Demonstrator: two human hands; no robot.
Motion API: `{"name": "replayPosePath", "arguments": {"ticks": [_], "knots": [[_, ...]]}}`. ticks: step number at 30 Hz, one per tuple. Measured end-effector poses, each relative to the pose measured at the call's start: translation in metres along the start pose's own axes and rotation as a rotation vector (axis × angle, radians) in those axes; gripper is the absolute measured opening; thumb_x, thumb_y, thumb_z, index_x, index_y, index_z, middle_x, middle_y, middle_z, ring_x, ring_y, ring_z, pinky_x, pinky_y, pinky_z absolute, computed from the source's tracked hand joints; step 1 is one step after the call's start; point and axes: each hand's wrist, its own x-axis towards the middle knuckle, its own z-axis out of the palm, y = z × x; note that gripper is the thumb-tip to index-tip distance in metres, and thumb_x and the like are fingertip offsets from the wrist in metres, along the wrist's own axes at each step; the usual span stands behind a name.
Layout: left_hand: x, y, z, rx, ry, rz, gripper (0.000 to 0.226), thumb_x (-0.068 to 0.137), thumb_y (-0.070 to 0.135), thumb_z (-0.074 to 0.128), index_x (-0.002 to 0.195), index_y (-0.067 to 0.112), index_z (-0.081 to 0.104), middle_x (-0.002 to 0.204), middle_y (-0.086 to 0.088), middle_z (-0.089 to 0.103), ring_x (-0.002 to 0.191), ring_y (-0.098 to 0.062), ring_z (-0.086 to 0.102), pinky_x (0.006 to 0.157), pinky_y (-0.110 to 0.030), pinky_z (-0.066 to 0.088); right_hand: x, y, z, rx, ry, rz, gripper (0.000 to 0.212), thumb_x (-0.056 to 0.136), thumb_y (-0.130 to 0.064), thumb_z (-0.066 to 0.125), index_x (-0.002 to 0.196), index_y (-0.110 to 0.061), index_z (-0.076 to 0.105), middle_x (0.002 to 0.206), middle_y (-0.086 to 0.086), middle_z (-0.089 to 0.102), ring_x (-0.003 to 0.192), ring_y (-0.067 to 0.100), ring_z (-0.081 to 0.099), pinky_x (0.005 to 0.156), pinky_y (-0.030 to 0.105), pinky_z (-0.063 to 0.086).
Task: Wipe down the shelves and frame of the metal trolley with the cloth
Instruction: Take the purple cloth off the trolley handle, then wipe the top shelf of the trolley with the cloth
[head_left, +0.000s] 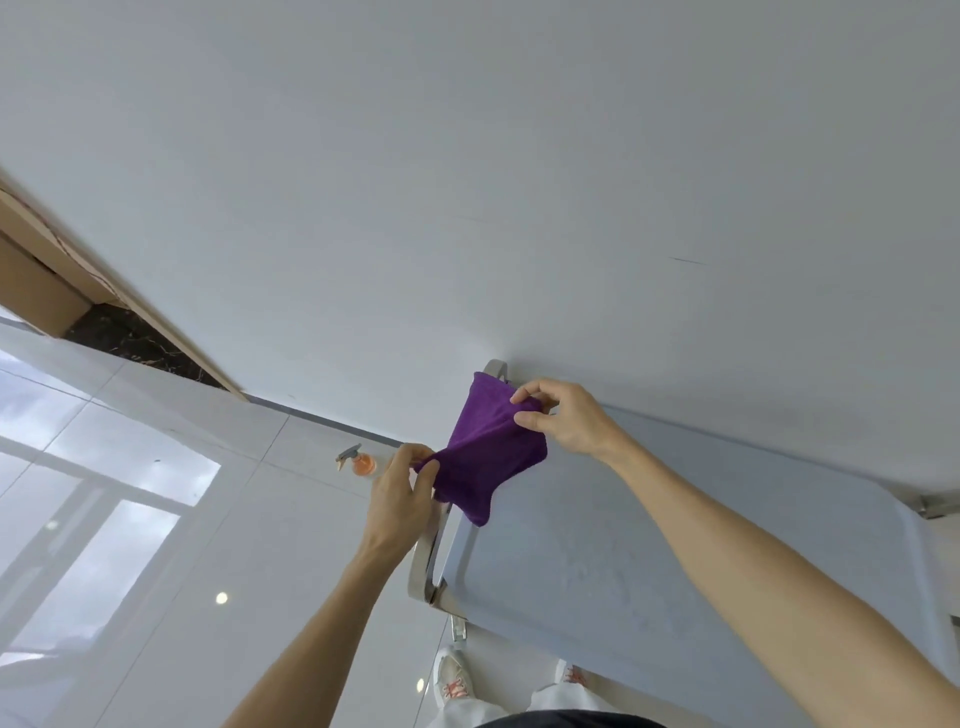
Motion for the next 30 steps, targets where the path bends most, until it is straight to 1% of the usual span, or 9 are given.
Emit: {"name": "replayPosePath", "arguments": {"ticks": [4,8,12,15,16,19,24,27,30], "knots": [[0.002,0.02,-0.006,-0.1,0.002,0.076,0.01,0.099,0.013,0.054,0.104,0.017,0.061,0.096,0.009,0.068,0.092,0.004,0.06,0.072,-0.009,0.044,-0.04,0.006,-0.023,0.017,0.035,0.007,0.026,0.085,-0.016,0.075,0.107,-0.031,0.071,0.101,-0.004,0.069,0.085,0.01,0.065,0.087,0.023,0.052],[-0.008,0.044,-0.003,-0.099,-0.048,0.217,0.017,0.1,0.012,0.052,0.103,0.028,0.057,0.096,0.014,0.067,0.093,0.003,0.06,0.069,-0.004,0.041,-0.075,0.009,-0.037,-0.011,0.124,-0.005,0.026,0.086,-0.008,0.072,0.104,-0.027,0.07,0.104,-0.003,0.066,0.092,0.009,0.065,0.09,0.026,0.053],[-0.017,0.061,0.006,-0.078,-0.152,0.294,0.015,0.102,0.011,0.048,0.104,0.025,0.054,0.091,0.008,0.068,0.081,-0.007,0.062,0.064,-0.009,0.042,-0.105,0.019,-0.05,-0.093,0.207,0.004,0.01,0.089,-0.017,0.072,0.095,-0.024,0.07,0.101,-0.003,0.059,0.096,0.009,0.061,0.093,0.023,0.048],[-0.025,0.062,0.013,-0.06,-0.264,0.348,0.016,0.102,0.008,0.047,0.103,0.023,0.055,0.089,0.009,0.068,0.082,-0.008,0.063,0.067,-0.011,0.045,-0.131,0.033,-0.054,-0.051,0.166,0.072,0.005,0.091,-0.024,0.07,0.094,-0.026,0.067,0.115,-0.015,0.06,0.107,0.003,0.06,0.097,0.02,0.044],[-0.028,0.06,0.015,-0.049,-0.314,0.341,0.018,0.103,0.008,0.047,0.103,0.023,0.056,0.09,0.01,0.068,0.083,-0.008,0.064,0.068,-0.012,0.046,-0.139,0.039,-0.052,-0.006,0.129,0.113,0.005,0.092,-0.024,0.068,0.094,-0.027,0.066,0.113,-0.017,0.064,0.104,0.002,0.062,0.094,0.023,0.047],[-0.036,0.043,0.026,0.001,-0.444,0.277,0.018,0.103,0.01,0.047,0.103,0.023,0.059,0.093,0.01,0.069,0.087,-0.01,0.066,0.072,-0.019,0.05,-0.164,0.062,-0.039,0.021,0.045,0.207,0.003,0.092,-0.024,0.065,0.092,-0.026,0.063,0.091,-0.009,0.074,0.082,0.009,0.069,0.081,0.034,0.055],[-0.033,0.018,0.042,0.132,-0.621,0.158,0.015,0.102,0.019,0.05,0.107,0.028,0.061,0.098,0.01,0.071,0.088,-0.007,0.068,0.078,-0.024,0.054,-0.182,0.094,-0.014,0.138,-0.015,0.346,0.006,0.09,-0.02,0.067,0.095,-0.019,0.066,0.09,-0.002,0.077,0.081,0.016,0.074,0.078,0.037,0.061],[-0.015,0.012,0.055,0.264,-0.666,0.168,0.02,0.101,0.018,0.051,0.113,0.023,0.066,0.102,0.008,0.071,0.09,-0.008,0.065,0.085,-0.024,0.052,-0.168,0.103,-0.008,0.127,-0.017,0.409,0.003,0.091,-0.016,0.067,0.094,-0.017,0.067,0.088,0.001,0.076,0.082,0.015,0.073,0.076,0.034,0.062],[0.001,0.015,0.073,0.356,-0.631,0.142,0.027,0.099,0.007,0.047,0.11,0.015,0.07,0.104,0.001,0.071,0.101,-0.019,0.064,0.083,-0.024,0.046,-0.147,0.107,-0.004,0.018,0.029,0.431,0.009,0.093,-0.013,0.063,0.098,-0.017,0.069,0.098,0.001,0.074,0.093,0.017,0.07,0.08,0.023,0.056]]}}
